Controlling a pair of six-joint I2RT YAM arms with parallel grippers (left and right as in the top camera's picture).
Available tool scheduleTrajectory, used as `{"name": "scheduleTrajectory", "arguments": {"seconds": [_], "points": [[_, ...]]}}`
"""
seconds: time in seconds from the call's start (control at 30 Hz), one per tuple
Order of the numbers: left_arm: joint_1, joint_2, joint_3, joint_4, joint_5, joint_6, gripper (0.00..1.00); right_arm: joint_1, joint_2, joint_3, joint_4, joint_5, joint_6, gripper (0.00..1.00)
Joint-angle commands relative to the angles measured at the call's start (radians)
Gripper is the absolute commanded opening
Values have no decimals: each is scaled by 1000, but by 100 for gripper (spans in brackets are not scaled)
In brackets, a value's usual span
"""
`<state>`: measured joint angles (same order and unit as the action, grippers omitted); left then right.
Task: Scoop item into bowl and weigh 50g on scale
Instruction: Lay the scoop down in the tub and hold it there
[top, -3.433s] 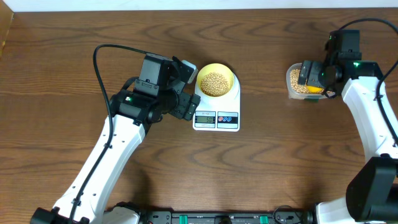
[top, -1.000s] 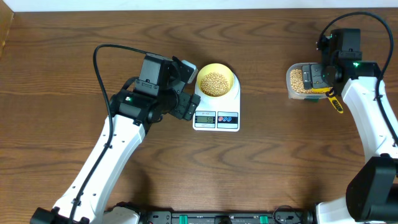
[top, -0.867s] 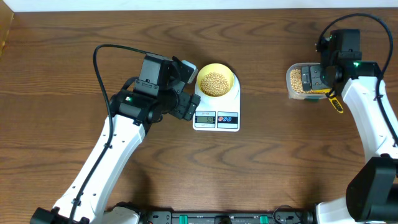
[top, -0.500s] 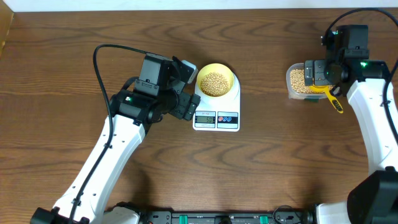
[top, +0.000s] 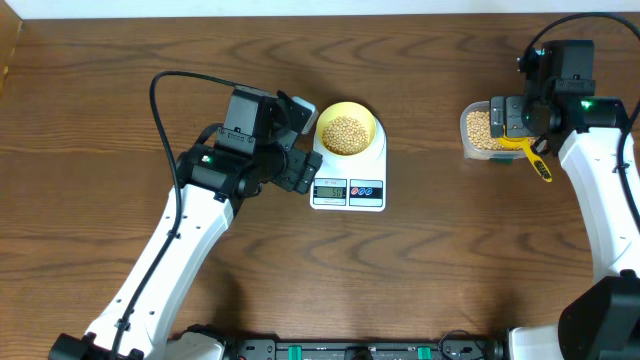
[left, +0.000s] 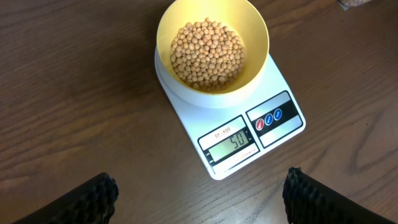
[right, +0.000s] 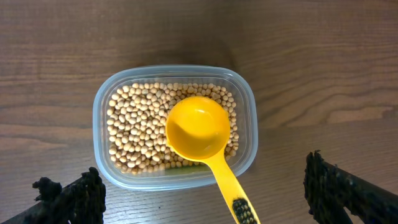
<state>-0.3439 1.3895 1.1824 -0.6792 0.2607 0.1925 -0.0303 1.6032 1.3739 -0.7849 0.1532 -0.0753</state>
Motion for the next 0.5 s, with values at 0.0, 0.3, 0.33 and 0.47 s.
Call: {"name": "scheduleTrajectory", "arguments": {"seconds": [0.0,0.3,0.33,0.47], "points": [[3,-2,-3,0,8,16,87,4,-13,21,5,-3,19,99],[3,-2,-3,0,8,17,87,4,-13,21,6,-3,19,99],[3,-2,-3,0,8,16,87,4,-13,21,6,-2,19,99],[3,-2,-3,0,8,17,87,4,-13,21,6,-3,19,99]]}}
